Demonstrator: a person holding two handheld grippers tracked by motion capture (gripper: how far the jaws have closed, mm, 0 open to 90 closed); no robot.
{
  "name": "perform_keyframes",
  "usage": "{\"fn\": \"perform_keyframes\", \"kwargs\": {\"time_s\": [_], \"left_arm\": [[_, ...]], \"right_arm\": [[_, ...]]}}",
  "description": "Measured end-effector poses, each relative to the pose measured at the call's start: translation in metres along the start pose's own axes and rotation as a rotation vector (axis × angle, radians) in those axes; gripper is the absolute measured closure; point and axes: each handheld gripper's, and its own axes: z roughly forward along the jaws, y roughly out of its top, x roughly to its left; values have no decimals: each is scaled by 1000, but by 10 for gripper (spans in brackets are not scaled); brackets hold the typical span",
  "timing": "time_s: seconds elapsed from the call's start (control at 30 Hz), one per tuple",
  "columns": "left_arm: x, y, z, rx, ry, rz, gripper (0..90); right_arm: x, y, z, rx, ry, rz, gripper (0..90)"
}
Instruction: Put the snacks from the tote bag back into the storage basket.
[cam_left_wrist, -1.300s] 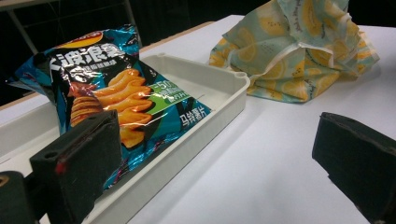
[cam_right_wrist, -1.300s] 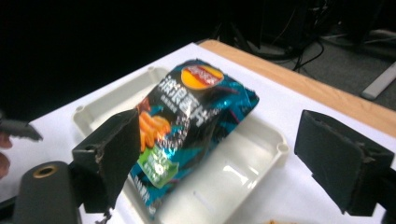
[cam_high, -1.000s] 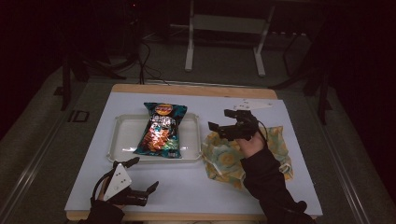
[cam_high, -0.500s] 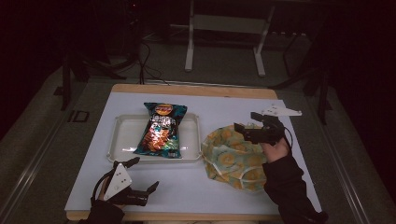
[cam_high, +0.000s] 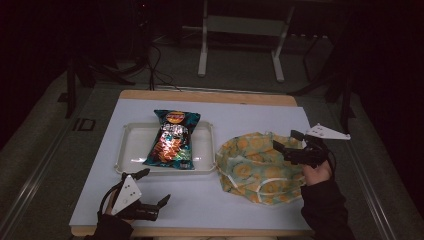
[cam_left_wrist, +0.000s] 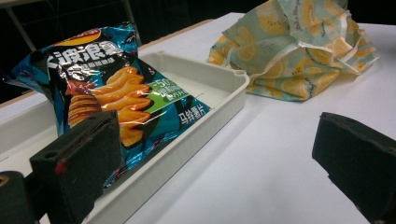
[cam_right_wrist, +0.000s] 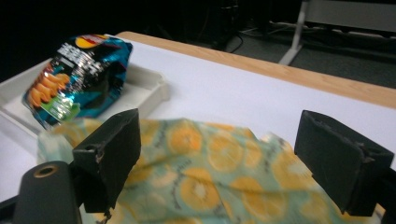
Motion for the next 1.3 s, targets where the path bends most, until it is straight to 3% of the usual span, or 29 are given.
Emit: {"fn": "perform_keyframes", "kwargs": {"time_s": [0.3,0.67,0.83,1.0,1.2,1.3], "left_arm": [[0,0,1,2,-2,3,21],[-1,0,1,2,-4,3,21],[-1,0,1,3,-7,4,21],[0,0,1,4,-11,5,21],[0,0,2,8,-17,12,21],[0,0,2,11,-19,13,21]], "right_arm": [[-10,-29,-21,0,-55,-10,145],[-20,-57,-38,-8,-134,20,142],[-20,-64,-39,-3,-169,6,141],[-20,-72,-39,-38,-206,-2,141],[-19,-79,-35,-61,-290,-31,139],[-19,-84,-31,-62,-308,-44,136]]}}
